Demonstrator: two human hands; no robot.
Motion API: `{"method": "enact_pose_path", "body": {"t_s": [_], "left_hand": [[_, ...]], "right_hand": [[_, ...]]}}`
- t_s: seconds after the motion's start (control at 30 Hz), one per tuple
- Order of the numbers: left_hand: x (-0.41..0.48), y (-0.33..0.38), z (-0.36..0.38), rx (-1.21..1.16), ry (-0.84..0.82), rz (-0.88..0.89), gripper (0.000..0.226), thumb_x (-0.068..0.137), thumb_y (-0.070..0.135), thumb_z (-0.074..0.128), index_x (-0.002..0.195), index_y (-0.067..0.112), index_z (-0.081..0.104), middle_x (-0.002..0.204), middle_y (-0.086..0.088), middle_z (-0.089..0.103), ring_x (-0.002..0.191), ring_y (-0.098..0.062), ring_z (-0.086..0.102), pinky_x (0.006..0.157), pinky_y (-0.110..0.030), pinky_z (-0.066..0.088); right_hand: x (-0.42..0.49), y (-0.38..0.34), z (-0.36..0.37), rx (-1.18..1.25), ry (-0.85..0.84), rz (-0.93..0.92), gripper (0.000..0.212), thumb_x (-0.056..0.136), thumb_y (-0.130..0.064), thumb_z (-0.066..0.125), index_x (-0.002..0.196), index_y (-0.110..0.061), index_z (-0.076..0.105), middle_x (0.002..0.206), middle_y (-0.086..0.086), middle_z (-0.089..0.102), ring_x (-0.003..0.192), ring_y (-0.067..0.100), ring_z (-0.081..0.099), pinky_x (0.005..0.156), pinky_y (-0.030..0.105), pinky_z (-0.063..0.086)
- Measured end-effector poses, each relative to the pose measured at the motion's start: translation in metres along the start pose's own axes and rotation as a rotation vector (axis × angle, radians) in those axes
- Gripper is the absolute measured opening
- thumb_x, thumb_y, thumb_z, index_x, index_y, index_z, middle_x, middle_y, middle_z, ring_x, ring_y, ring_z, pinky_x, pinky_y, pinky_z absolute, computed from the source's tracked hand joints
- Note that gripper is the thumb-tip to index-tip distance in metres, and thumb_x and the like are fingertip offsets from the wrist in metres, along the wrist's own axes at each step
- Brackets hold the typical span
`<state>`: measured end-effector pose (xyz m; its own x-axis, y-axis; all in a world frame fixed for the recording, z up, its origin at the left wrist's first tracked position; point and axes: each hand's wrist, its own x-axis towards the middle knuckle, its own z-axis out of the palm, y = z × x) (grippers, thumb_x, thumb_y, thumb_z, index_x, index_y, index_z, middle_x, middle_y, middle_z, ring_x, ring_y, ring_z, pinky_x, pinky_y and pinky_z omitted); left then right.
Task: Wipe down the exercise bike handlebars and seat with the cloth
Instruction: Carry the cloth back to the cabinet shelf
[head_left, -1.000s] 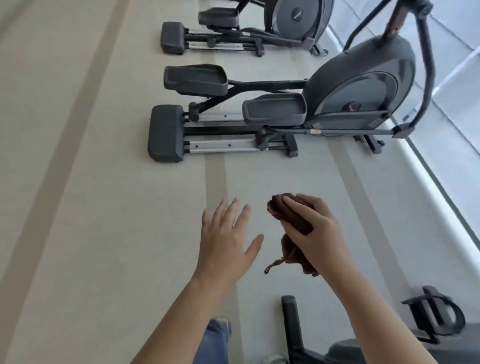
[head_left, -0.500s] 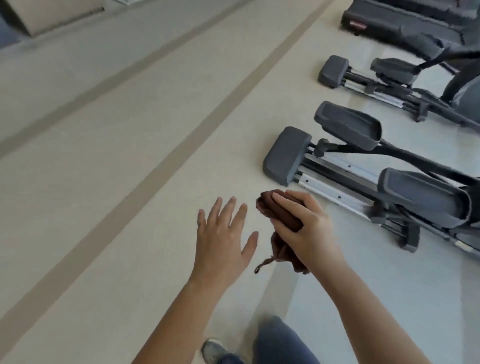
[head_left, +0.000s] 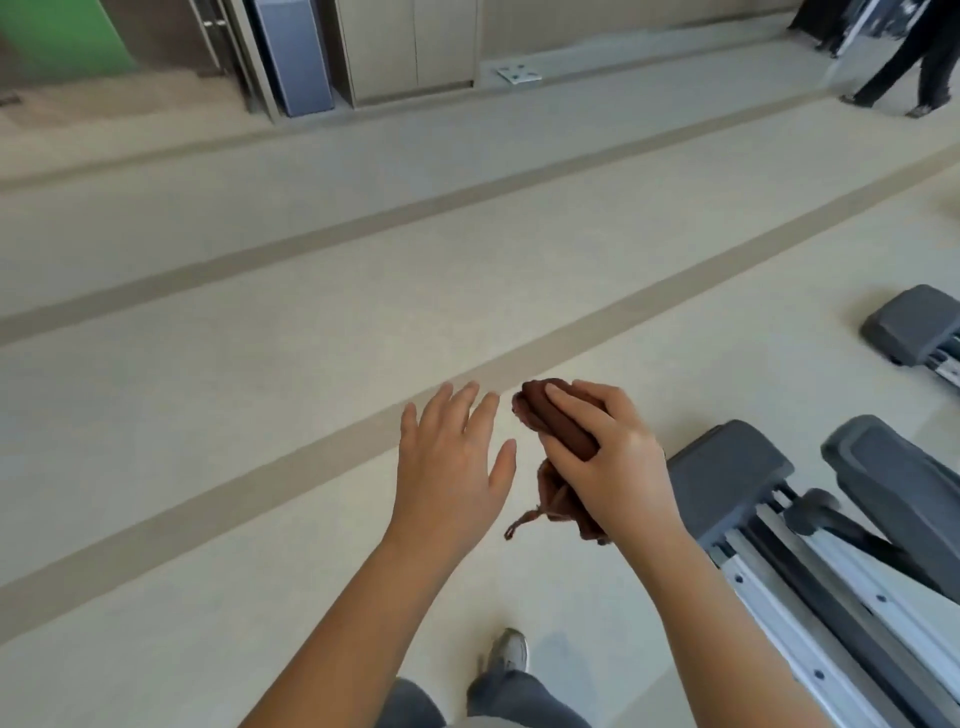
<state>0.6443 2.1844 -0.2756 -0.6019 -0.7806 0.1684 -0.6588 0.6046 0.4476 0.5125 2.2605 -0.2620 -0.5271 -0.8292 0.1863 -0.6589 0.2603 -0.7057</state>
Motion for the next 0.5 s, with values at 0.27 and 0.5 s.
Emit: {"method": "enact_pose_path", "body": {"t_s": [0.27,0.5], "left_hand": [[0.110,-0.033,0.012,0.033,0.033,-0.135,0.046,0.090,0.034,0.049,0.131,0.013,0.045,0.141,-0.008,0.042,0.134,-0.028,0.027,0.109,-0.050,0.013],[0.238,-0.118,0.021,0.047,0.033,-0.189,0.048,0.091,0.037,0.044,0.134,0.016,0.041,0.145,-0.006,0.036,0.137,-0.025,0.022,0.111,-0.046,0.008]], "right_hand": [[0.138,0.017,0.028,0.053,-0.109,-0.043,0.035,0.083,-0.018,0.066,0.116,-0.030,0.062,0.119,-0.013,0.050,0.068,-0.005,0.062,0.053,0.012,0.052],[0.291,-0.011,0.101,0.049,-0.170,-0.078,0.038,0.082,-0.017,0.067,0.120,-0.024,0.062,0.129,-0.001,0.051,0.095,0.029,0.065,0.082,0.042,0.054]]}}
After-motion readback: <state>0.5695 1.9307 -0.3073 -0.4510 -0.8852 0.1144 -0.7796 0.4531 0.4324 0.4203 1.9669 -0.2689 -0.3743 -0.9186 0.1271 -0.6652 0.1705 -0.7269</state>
